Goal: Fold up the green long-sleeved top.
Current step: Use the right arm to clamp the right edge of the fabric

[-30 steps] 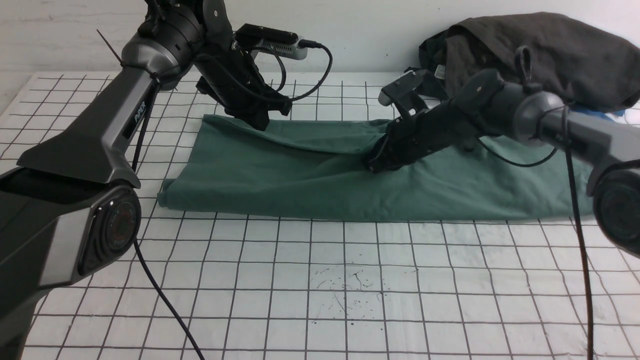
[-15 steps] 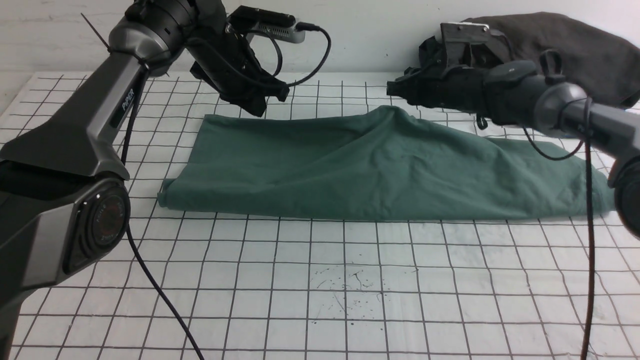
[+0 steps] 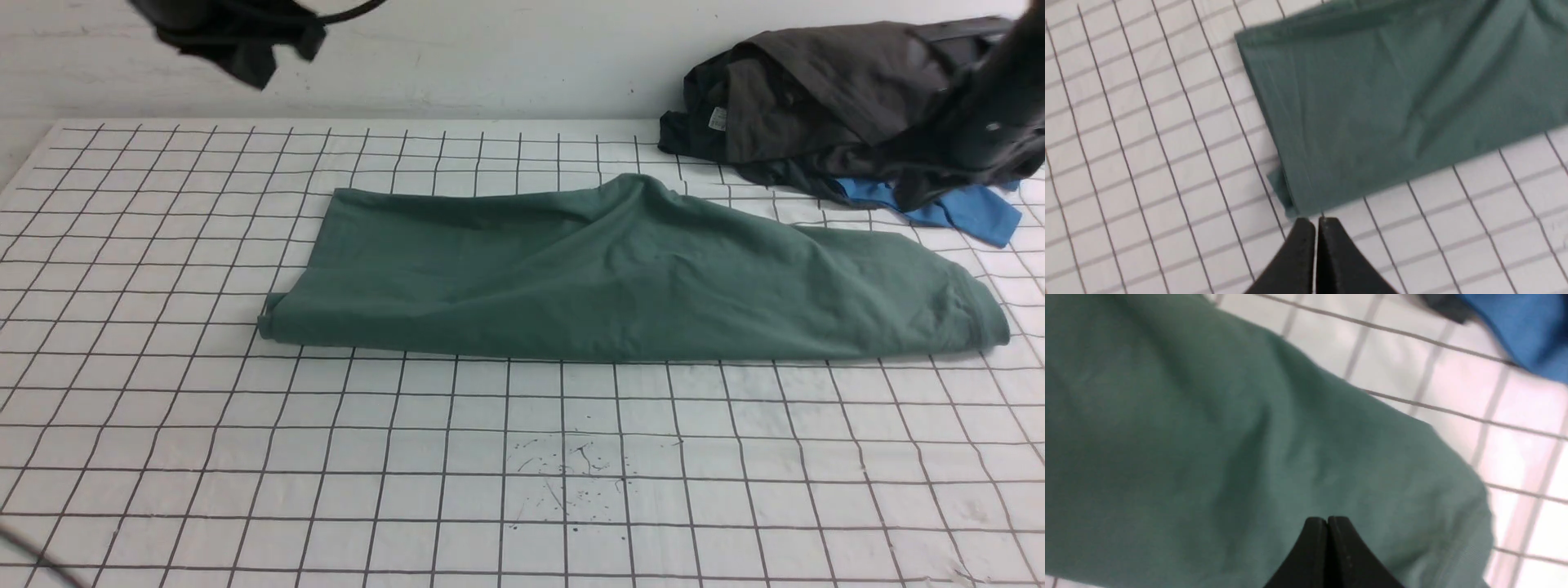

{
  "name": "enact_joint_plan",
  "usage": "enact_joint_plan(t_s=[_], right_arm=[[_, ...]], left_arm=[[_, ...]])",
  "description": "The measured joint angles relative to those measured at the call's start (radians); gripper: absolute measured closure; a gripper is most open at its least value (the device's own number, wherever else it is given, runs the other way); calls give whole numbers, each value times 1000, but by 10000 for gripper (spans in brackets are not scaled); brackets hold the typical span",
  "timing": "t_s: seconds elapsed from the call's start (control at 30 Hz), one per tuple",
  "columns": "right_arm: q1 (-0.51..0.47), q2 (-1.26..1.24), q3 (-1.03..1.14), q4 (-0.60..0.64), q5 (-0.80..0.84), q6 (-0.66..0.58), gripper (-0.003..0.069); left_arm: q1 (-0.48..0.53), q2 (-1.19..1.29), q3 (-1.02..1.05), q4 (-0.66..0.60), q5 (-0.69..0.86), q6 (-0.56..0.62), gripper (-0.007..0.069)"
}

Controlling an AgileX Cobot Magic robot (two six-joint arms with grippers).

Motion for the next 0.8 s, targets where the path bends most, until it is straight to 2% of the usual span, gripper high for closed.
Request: enact_joint_plan(t_s=[0.1, 0.23, 0.27, 0.33, 0.4, 0.53, 0.6, 0.7, 0.77, 0.8], right_arm=[[-80, 3, 3, 28, 3, 32, 627], [-140, 30, 55, 48, 4, 35, 479], [-143, 33, 63, 48, 5, 35, 459], [-151, 54, 112, 42, 2, 45, 319], [-153, 72, 143, 26, -21, 69, 223], [-155, 120, 162, 17, -57, 125, 131], [-155, 144, 164, 25, -65, 140, 122], [-155, 156, 161, 43, -76, 141, 160], [-153, 159, 155, 66, -83, 128, 306], [-152, 159, 154, 69, -83, 124, 349]], left_arm=[[0, -198, 290, -1, -66, -6, 631], [0, -430, 640, -37, -243, -21, 631], [0, -438, 653, -39, -248, -23, 631], [0, -527, 807, -42, -291, -29, 631], [0, -574, 891, -37, -292, -34, 631], [0, -599, 973, -22, -291, -38, 631], [0, -596, 984, -20, -290, -38, 631], [0, -594, 990, -20, -294, -40, 631], [0, -592, 992, -12, -306, -43, 631], [0, -592, 992, -8, -311, -44, 631]])
